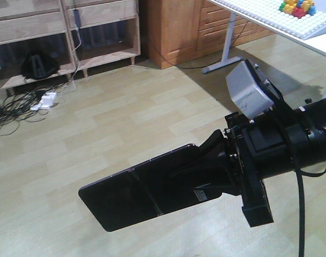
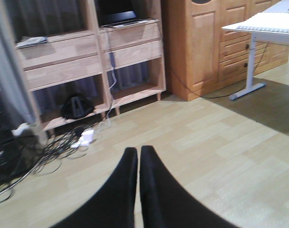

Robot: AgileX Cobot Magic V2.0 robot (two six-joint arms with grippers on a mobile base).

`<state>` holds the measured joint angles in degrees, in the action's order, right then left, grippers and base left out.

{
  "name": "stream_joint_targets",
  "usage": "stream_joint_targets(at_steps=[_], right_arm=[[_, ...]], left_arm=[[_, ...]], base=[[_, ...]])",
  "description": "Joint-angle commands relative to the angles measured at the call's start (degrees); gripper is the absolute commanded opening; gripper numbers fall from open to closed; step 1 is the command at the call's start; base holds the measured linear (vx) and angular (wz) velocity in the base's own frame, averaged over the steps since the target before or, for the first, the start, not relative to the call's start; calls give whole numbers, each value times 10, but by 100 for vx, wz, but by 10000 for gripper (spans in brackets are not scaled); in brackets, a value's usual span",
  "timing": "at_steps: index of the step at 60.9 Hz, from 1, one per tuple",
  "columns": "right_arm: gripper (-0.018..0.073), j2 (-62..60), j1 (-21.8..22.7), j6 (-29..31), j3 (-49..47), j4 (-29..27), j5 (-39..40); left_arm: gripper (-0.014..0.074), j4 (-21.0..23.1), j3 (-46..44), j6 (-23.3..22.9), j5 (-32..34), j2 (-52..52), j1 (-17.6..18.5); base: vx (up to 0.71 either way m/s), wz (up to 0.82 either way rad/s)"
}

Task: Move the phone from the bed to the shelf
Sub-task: 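Drive the base to the wooden shelf holding the phone aloft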

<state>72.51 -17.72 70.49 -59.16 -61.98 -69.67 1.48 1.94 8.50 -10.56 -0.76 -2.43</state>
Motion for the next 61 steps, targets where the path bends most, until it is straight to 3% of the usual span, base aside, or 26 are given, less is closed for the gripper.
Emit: stream_joint_targets(at_steps=[1, 61], right_arm=[[-2, -16, 0, 0, -16, -49, -40], [-2, -16, 0, 0, -16, -51, -40]], left_arm=[[1, 5, -12, -3, 41, -8, 2], [1, 5, -12, -3, 41, -8, 2]], base=[[47, -25], [45, -16]])
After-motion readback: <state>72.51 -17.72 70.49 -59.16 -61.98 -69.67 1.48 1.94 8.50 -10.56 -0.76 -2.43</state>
